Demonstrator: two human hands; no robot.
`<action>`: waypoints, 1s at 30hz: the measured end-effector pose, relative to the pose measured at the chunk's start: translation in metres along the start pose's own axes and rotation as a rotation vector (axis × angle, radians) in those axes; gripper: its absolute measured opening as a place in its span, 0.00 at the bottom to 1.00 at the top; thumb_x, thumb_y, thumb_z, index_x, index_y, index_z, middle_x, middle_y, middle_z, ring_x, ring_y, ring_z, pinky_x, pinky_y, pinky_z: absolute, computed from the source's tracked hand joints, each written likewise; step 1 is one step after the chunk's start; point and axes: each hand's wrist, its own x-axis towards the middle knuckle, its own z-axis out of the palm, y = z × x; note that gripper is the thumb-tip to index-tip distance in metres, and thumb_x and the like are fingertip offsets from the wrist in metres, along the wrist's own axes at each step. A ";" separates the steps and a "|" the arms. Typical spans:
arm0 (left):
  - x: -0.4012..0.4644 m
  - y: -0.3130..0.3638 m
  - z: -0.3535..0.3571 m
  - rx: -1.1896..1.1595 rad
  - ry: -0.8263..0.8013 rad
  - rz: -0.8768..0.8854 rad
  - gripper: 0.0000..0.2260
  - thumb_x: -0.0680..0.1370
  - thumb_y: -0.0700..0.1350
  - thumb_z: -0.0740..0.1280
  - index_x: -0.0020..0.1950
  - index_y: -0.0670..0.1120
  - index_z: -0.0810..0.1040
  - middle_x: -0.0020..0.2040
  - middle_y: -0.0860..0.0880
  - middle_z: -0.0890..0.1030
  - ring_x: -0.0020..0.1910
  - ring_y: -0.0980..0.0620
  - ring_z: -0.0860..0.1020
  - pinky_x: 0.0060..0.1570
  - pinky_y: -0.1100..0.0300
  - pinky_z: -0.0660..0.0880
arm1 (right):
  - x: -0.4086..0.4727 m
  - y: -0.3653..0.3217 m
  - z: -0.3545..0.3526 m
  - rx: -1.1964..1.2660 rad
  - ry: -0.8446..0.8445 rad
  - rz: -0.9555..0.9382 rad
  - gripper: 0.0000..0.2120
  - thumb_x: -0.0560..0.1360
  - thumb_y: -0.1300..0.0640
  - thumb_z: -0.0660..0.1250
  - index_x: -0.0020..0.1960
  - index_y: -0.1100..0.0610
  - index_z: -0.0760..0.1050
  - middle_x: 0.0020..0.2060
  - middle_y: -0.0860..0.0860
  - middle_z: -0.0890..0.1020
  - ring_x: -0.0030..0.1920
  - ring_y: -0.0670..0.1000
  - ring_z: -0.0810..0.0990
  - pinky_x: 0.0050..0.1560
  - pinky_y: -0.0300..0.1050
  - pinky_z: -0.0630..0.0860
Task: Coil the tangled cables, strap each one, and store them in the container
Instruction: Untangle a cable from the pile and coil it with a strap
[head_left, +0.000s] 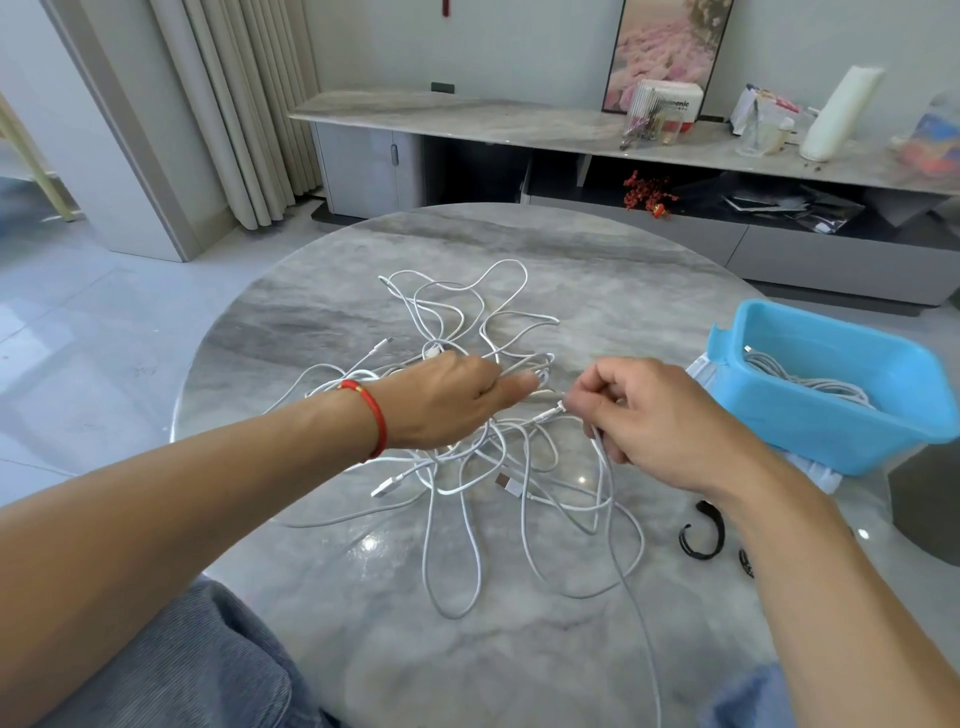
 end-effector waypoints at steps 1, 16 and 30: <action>0.001 0.001 0.001 0.003 0.015 0.017 0.29 0.77 0.69 0.47 0.37 0.43 0.66 0.35 0.44 0.74 0.34 0.47 0.72 0.36 0.57 0.66 | 0.002 0.000 0.001 0.023 0.076 -0.009 0.10 0.81 0.51 0.68 0.42 0.52 0.77 0.28 0.51 0.83 0.25 0.45 0.78 0.34 0.41 0.75; 0.004 0.013 0.019 -0.757 0.059 0.040 0.25 0.83 0.61 0.56 0.46 0.39 0.74 0.34 0.38 0.78 0.23 0.49 0.62 0.26 0.61 0.64 | 0.010 -0.010 0.012 0.823 0.344 0.012 0.07 0.83 0.65 0.64 0.56 0.60 0.81 0.30 0.51 0.80 0.29 0.46 0.76 0.35 0.36 0.77; -0.001 0.025 0.014 -0.856 -0.032 0.159 0.19 0.80 0.60 0.57 0.40 0.46 0.66 0.27 0.56 0.65 0.23 0.58 0.59 0.23 0.66 0.59 | 0.010 -0.021 0.013 1.112 0.308 0.011 0.09 0.84 0.65 0.62 0.55 0.59 0.80 0.37 0.53 0.80 0.35 0.47 0.79 0.40 0.39 0.79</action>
